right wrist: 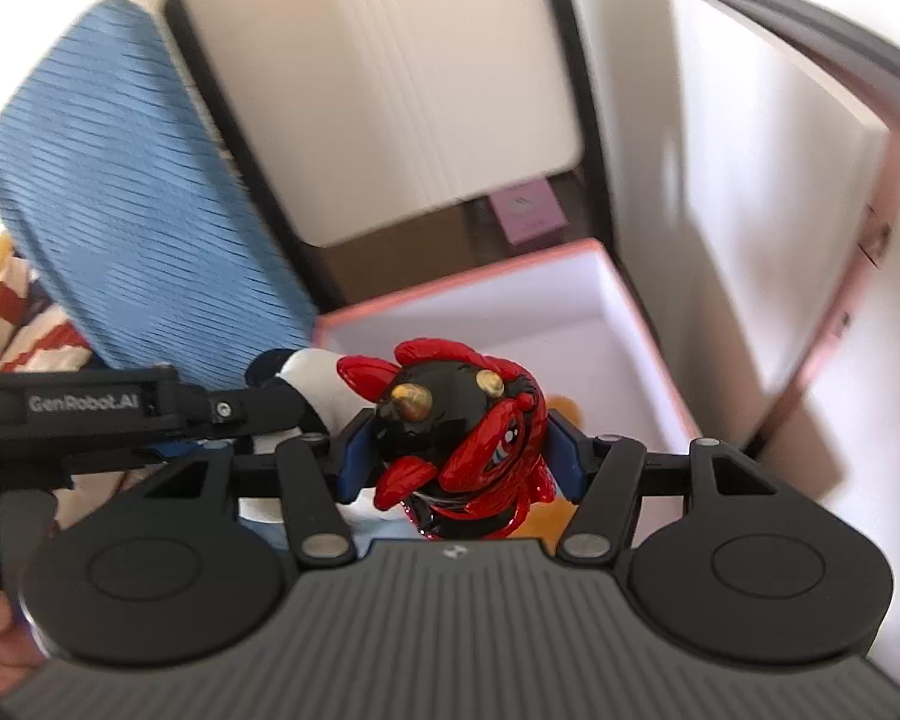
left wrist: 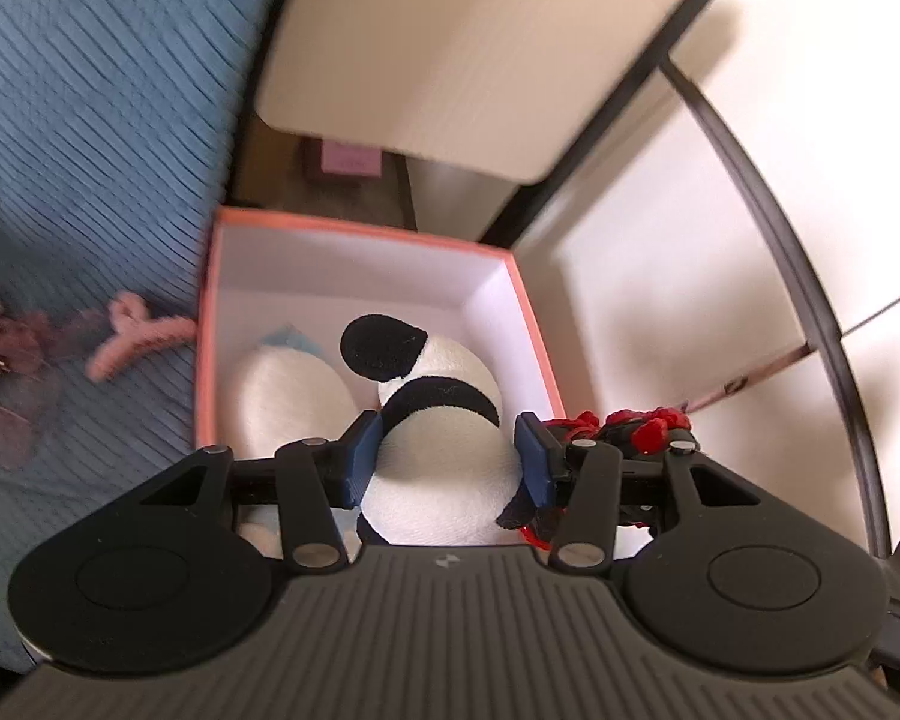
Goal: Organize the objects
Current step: 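Carry the panda and red ring over the pink box and open both tools, then withdraw both tools from the box back toward the cushion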
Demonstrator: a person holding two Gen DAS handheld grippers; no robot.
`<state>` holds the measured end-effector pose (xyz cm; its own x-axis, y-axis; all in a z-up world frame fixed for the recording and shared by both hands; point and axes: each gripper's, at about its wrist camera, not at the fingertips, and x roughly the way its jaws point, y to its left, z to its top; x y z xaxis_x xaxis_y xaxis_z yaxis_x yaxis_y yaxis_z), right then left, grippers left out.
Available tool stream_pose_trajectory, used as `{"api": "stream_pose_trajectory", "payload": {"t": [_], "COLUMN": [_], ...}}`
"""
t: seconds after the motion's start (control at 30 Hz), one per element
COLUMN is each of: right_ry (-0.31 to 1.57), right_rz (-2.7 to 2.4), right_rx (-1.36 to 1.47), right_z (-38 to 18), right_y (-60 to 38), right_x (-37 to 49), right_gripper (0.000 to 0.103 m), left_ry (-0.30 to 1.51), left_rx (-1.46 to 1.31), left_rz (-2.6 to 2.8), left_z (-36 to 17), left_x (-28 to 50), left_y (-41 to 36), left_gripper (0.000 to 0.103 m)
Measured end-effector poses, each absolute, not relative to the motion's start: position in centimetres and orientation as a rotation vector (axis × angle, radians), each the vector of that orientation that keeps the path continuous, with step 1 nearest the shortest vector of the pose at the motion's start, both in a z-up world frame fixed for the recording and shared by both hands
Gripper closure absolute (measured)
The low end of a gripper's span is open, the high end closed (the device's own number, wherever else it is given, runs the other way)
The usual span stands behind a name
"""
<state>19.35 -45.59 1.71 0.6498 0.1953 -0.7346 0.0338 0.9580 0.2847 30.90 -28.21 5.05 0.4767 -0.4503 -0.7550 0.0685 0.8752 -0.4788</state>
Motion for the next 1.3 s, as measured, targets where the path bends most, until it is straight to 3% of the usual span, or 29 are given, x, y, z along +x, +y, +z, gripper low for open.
{"api": "stream_pose_trajectory", "payload": {"t": [0.67,0.83,0.97,1.3], "right_ry": [1.046,1.055,1.064,0.989], "right_rz": [-0.017,-0.016,-0.025,-0.059], "right_rx": [0.253,0.248,0.253,0.262], "right_z": [-9.3,-9.7,-9.5,-5.4], "right_y": [-50.7,-50.8,-51.1,-50.5], "right_x": [22.1,22.2,21.8,20.2], "right_gripper": [0.041,0.041,0.041,0.038], "left_ry": [1.231,1.228,1.235,1.117], "left_rx": [-0.393,-0.384,-0.385,-0.339], "left_rz": [-0.319,-0.310,-0.335,-0.316], "left_z": [-4.2,-4.3,-3.9,1.1], "left_x": [33.2,33.3,33.1,30.4], "left_y": [-33.0,-32.8,-32.5,-29.9], "left_gripper": [0.048,0.047,0.029,0.025]}}
